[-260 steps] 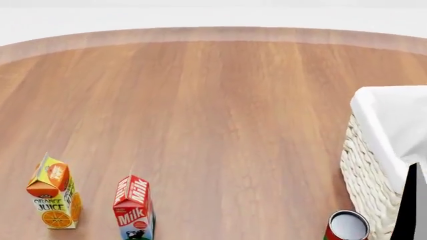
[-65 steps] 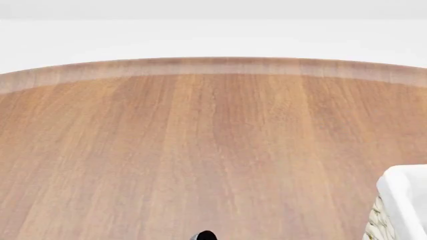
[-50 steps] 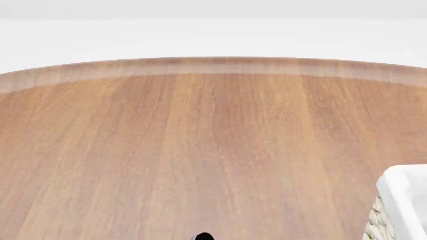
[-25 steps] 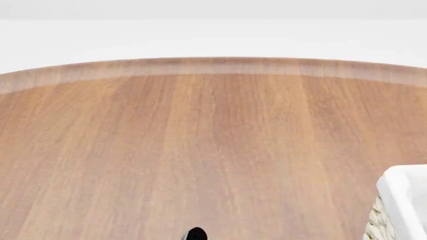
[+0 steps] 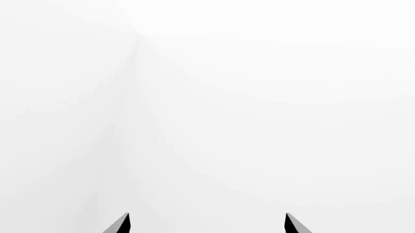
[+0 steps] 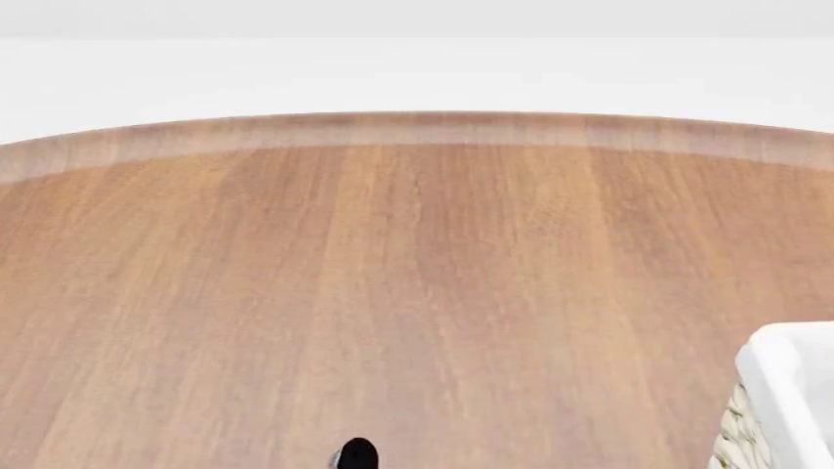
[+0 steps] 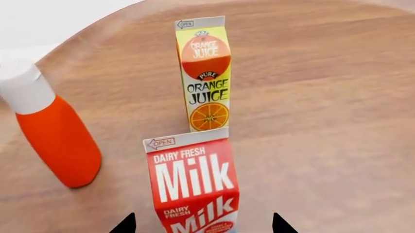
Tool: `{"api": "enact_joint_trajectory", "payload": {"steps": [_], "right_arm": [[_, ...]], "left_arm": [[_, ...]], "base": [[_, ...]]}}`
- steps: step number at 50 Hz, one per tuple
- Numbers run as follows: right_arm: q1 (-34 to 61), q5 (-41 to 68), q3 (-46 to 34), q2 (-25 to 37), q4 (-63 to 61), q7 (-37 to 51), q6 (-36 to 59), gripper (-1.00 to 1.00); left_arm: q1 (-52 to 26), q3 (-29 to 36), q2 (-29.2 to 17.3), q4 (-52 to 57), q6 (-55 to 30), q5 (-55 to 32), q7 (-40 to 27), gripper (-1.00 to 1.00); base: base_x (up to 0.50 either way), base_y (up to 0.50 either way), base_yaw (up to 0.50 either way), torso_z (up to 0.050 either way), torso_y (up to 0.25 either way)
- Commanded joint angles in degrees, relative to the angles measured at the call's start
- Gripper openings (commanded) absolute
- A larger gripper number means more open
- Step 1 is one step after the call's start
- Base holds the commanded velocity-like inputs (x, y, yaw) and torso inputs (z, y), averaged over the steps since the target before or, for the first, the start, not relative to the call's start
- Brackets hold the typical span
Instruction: Pick the milk and place it in the basket.
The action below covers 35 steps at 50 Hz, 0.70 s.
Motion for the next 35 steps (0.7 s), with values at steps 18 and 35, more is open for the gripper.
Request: {"api": "enact_joint_trajectory", "payload": {"steps": [18,35], "right_arm": [[4.46,-1.64,-0.87,-7.08,11.52,-7.43,-3.95,1.0],[5.73,-2.34,-2.37,-10.85,19.68,-11.35,-8.06,1.0]], "left_arm": [[0.38,-1.34,0.96,-0.23,0.46,0.93,1.32,1.0],[0.59,-1.61,0.79,-0.29,0.66,0.61,1.17,1.0]], "base": [[0.0,0.0,0.0,0.0,0.0],[0.0,0.0,0.0,0.0,0.0]]}}
